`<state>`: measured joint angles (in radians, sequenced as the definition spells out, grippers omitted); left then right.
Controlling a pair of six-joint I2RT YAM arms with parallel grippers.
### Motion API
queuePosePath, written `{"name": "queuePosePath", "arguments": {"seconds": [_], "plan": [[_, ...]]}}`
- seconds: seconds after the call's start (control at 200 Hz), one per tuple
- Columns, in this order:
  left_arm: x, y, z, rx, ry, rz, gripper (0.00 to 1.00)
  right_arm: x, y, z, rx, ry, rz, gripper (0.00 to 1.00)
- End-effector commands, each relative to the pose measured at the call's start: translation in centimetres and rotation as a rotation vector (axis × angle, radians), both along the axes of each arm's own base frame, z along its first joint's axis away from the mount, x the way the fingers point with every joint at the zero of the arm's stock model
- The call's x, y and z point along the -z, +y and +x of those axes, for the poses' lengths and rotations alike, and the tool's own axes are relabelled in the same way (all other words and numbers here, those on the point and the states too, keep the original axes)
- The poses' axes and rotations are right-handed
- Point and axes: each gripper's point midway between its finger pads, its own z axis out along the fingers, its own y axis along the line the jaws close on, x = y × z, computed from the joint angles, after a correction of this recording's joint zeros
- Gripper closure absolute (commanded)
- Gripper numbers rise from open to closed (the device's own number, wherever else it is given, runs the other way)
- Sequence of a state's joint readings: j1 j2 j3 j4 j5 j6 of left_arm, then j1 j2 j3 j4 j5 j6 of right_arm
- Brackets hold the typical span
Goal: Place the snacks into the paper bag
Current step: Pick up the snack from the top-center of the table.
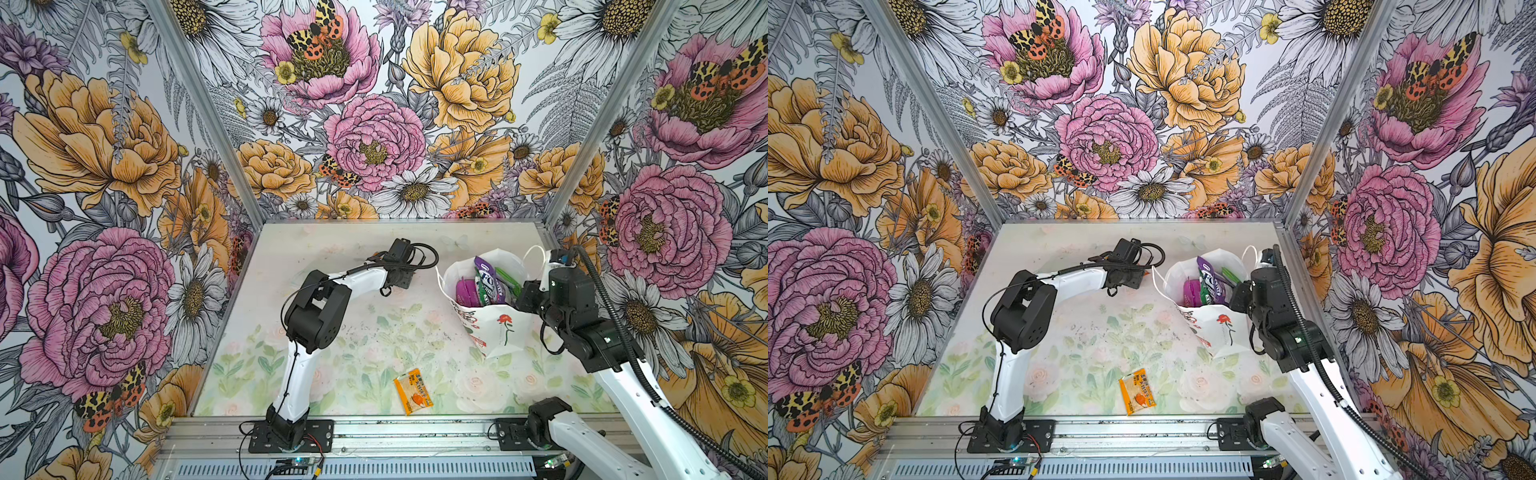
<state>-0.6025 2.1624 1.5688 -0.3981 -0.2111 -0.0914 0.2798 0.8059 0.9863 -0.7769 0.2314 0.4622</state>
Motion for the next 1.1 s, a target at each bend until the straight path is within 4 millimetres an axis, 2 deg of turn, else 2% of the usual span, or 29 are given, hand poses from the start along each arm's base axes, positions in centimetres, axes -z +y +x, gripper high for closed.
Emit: {"name": "queuePosePath", "arguments": {"seconds": [0.0, 0.23, 0.38, 0.635, 0.866, 1.031, 1.096], "plan": [[-0.4, 0.1, 0.5, -0.008, -0.03, 0.056, 0.49, -1.6, 0.1, 0.5, 0.005, -0.068, 0.034, 1.0], [-0.1, 0.5, 0.7, -0.047, -0.017, 0.03, 0.67, -1.5, 0.1, 0.4, 0.005, -0.068, 0.034, 1.0], [-0.4, 0.1, 0.4, -0.044, -0.015, 0.012, 0.79, -1.6, 0.1, 0.5, 0.005, -0.07, 0.035, 1.0], [-1.2, 0.7, 0.0, -0.092, -0.028, -0.02, 0.87, -1.7, 0.1, 0.4, 0.005, -0.073, 0.037, 1.0], [-4.1, 0.5, -1.5, -0.106, -0.076, -0.12, 0.89, -1.6, 0.0, 0.4, 0.006, -0.072, 0.037, 1.0], [-6.3, 1.2, -2.8, -0.142, -0.114, -0.22, 0.93, -1.7, 0.0, 0.4, 0.008, -0.075, 0.037, 1.0], [-6.5, 1.1, -3.7, -0.139, -0.092, -0.262, 0.94, -1.7, 0.0, 0.4, 0.007, -0.074, 0.038, 1.0]]}}
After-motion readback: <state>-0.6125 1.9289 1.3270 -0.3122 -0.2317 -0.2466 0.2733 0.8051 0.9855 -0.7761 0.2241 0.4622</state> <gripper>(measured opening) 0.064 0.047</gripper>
